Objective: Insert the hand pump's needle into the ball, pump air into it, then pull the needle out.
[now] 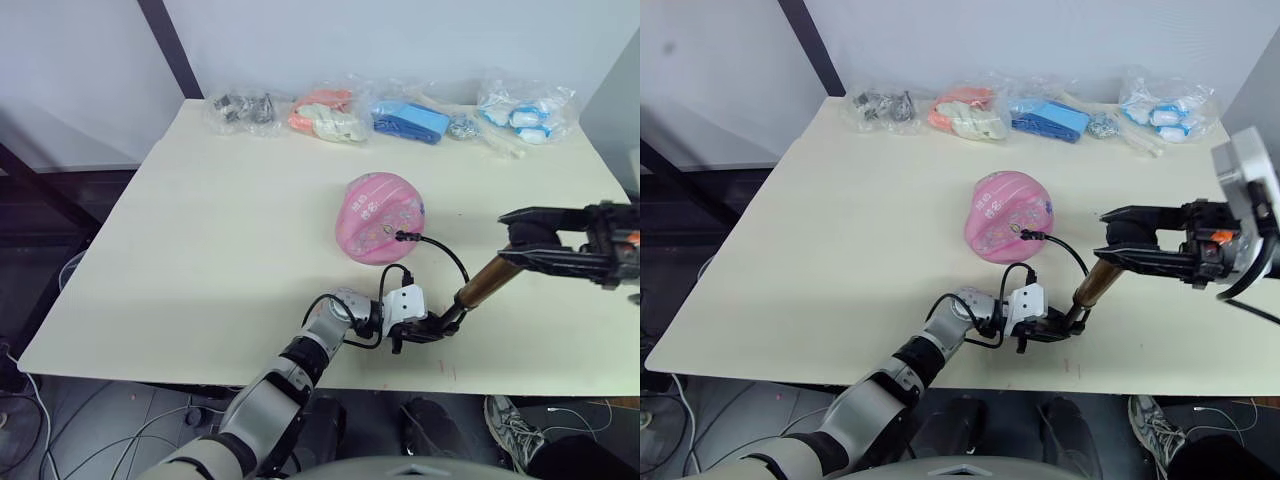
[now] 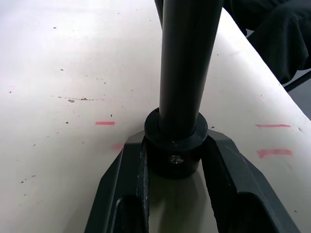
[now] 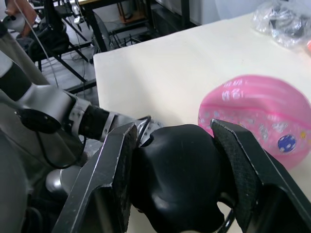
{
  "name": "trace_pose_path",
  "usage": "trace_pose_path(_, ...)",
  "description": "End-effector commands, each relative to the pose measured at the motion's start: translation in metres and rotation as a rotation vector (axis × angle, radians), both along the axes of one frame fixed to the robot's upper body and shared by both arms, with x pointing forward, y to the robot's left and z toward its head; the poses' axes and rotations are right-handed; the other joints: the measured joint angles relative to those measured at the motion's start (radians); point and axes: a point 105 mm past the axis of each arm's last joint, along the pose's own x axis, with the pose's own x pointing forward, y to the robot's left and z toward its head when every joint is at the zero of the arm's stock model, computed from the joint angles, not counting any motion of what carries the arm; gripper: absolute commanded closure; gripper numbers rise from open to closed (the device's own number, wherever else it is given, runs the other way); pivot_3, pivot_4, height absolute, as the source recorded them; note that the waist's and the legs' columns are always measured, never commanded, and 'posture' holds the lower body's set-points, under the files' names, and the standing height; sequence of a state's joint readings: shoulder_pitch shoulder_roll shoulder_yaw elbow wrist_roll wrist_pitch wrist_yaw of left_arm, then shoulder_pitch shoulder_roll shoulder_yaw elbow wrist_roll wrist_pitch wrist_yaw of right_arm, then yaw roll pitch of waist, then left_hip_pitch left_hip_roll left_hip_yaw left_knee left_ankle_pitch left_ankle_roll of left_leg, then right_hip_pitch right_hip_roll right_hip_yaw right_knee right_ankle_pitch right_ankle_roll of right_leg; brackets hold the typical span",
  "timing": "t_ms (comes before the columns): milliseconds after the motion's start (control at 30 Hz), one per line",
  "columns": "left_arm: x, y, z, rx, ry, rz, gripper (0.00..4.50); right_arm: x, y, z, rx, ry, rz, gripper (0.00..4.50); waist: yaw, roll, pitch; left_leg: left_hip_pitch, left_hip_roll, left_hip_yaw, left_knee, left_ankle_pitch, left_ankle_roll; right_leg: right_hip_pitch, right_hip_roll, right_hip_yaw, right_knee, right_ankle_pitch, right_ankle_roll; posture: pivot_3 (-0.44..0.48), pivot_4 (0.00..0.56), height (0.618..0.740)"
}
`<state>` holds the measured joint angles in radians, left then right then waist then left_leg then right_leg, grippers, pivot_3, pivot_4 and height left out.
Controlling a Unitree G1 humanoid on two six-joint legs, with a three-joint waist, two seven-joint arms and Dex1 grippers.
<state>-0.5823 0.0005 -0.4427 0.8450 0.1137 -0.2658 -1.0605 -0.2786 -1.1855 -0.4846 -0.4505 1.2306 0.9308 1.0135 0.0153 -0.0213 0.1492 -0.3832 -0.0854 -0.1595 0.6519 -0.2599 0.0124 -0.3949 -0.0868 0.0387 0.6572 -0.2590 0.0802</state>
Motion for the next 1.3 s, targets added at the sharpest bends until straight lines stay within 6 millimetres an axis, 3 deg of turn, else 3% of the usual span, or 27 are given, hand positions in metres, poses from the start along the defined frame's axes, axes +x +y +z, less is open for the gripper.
trace_pose_path(33,-0.008,0.012,-0.026,0.095,0.069,0.013,3.44,-0.006,-0.003,0.022,0.022,-0.057,0.007,2.55,0.0,0.0,0.0,0.0,0.0,0.0,0.0,0.0,0.0,0.0,0.0,0.0,0.0,0.0,0.0,0.0,0.15,0.736)
trace_pose_path(167,-0.008,0.012,-0.026,0.092,0.071,0.012,3.44,-0.005,0.001,0.018,0.043,-0.035,0.018,2.55,0.0,0.0,0.0,0.0,0.0,0.0,0.0,0.0,0.0,0.0,-0.001,0.0,0.0,0.0,0.0,0.0,0.15,0.736)
trace_pose_path(467,-0.008,0.01,-0.025,0.091,0.067,0.009,3.44,0.009,0.011,-0.061,-0.026,0.036,-0.016,2.55,0.0,-0.002,-0.002,0.002,0.0,0.0,0.0,0.0,0.0,0.001,0.0,0.0,0.0,0.0,0.001,0.0,0.15,0.736)
trace_pose_path(900,-0.006,0.011,-0.024,0.092,0.066,0.017,3.44,0.022,0.03,-0.153,-0.066,0.083,-0.074,2.55,-0.002,-0.007,-0.006,0.004,0.0,0.0,0.0,0.0,0.0,0.003,0.001,0.0,0.0,0.0,0.0,0.0,0.15,0.736)
trace_pose_path(1000,-0.006,0.012,-0.024,0.092,0.065,0.018,3.44,0.022,0.027,-0.157,-0.077,0.066,-0.084,2.55,-0.002,-0.007,-0.008,0.004,0.0,0.0,0.0,0.0,0.0,0.003,0.001,0.001,0.0,0.0,0.0,0.0,0.15,0.736)
trace_pose_path(1067,-0.006,0.012,-0.024,0.093,0.064,0.018,3.44,0.024,0.025,-0.15,-0.062,0.046,-0.092,2.55,-0.003,-0.007,-0.008,0.005,0.0,0.0,0.0,0.0,0.0,0.004,0.001,0.001,0.0,0.0,0.001,0.0,0.15,0.736)
trace_pose_path(1300,-0.005,0.014,-0.024,0.095,0.067,0.021,3.44,0.013,0.017,-0.097,-0.001,0.021,-0.01,2.55,-0.001,-0.006,-0.007,0.004,0.0,0.0,0.0,0.0,0.0,0.004,0.001,0.0,0.0,0.0,0.0,0.0,0.15,0.736)
